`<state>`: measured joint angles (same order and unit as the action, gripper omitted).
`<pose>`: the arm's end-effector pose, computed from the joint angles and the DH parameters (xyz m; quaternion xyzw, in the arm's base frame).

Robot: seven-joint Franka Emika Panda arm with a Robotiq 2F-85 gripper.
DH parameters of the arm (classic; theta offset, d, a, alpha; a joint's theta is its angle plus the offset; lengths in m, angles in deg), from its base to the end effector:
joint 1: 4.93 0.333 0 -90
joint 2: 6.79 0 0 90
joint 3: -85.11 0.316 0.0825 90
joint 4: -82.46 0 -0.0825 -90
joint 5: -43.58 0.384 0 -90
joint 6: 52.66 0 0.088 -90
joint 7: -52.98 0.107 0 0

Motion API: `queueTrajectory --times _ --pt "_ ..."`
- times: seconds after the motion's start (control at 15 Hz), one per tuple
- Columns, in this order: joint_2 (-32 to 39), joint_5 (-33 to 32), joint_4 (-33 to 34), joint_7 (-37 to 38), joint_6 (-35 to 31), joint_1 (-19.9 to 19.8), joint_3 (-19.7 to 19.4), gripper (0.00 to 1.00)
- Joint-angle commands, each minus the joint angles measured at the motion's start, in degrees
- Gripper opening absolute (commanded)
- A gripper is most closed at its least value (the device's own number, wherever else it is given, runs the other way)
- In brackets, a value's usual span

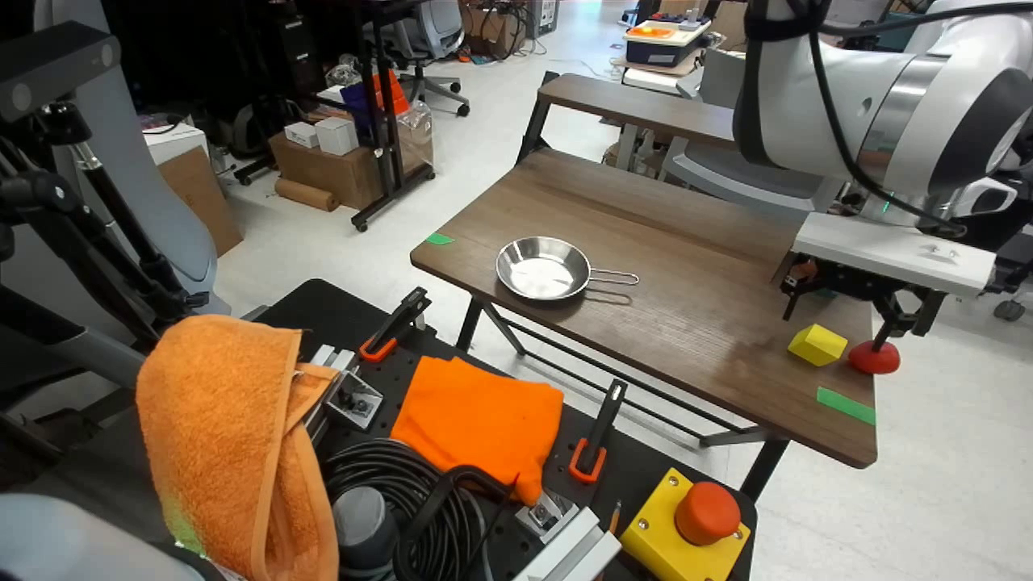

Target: Put the yellow block on the silver pan then remove it from the pan

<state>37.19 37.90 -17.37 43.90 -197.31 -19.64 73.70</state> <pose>0.6011 -0.2822 0.1444 0.9920 -0.0797 -0.0179 0.0967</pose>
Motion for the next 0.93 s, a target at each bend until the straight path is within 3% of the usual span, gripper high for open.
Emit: queueTrajectory --times 0.0,0.6,0.87 --pt "-5.4 -1.3 -5.6 -1.5 -4.2 -0.2 0.5 1.0" --pt "-19.1 -6.2 -19.2 1.0 -7.4 3.8 -0.8 1.0" --pt "-25.0 -4.5 -25.6 1.2 -6.5 4.6 1.5 1.0"
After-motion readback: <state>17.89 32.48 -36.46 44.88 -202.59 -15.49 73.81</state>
